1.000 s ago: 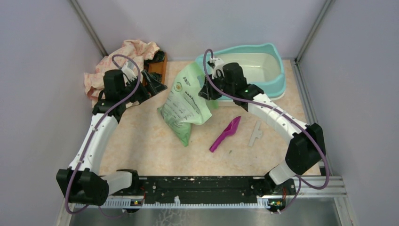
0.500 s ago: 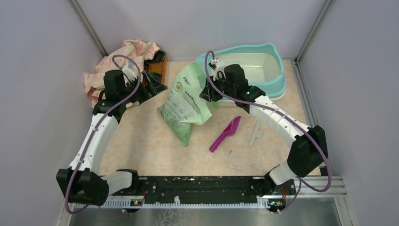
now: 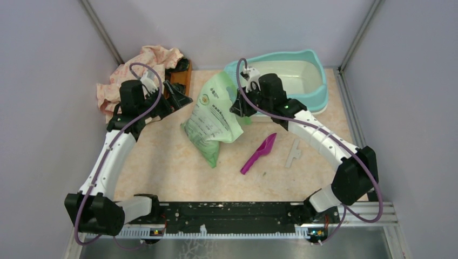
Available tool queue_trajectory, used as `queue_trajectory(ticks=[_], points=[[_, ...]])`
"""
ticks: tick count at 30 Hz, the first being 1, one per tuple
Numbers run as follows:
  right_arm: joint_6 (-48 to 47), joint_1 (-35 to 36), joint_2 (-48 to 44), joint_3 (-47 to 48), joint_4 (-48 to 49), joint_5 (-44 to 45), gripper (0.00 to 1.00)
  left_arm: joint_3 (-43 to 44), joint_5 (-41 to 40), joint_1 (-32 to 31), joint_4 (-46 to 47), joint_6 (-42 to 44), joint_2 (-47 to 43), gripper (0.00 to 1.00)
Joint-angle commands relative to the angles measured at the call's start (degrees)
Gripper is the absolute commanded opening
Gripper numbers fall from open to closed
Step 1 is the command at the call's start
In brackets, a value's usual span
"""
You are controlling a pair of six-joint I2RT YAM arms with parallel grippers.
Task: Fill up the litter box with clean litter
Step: Open the cat litter bag at the center of the board.
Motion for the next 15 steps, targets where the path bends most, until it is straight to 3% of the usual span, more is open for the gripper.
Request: queue_trajectory(ticks=[1, 15], points=[[-0.73, -0.56, -1.15, 0.44, 2.07, -1.0, 0.31, -0.05, -0.49, -0.51, 1.45, 0.26, 0.3, 0.99], [-0.62, -0.57, -0.79, 0.59, 2.48, -2.28, 0.31, 0.12, -0.6, -0.51, 1.42, 0.49, 0.66, 0.99]])
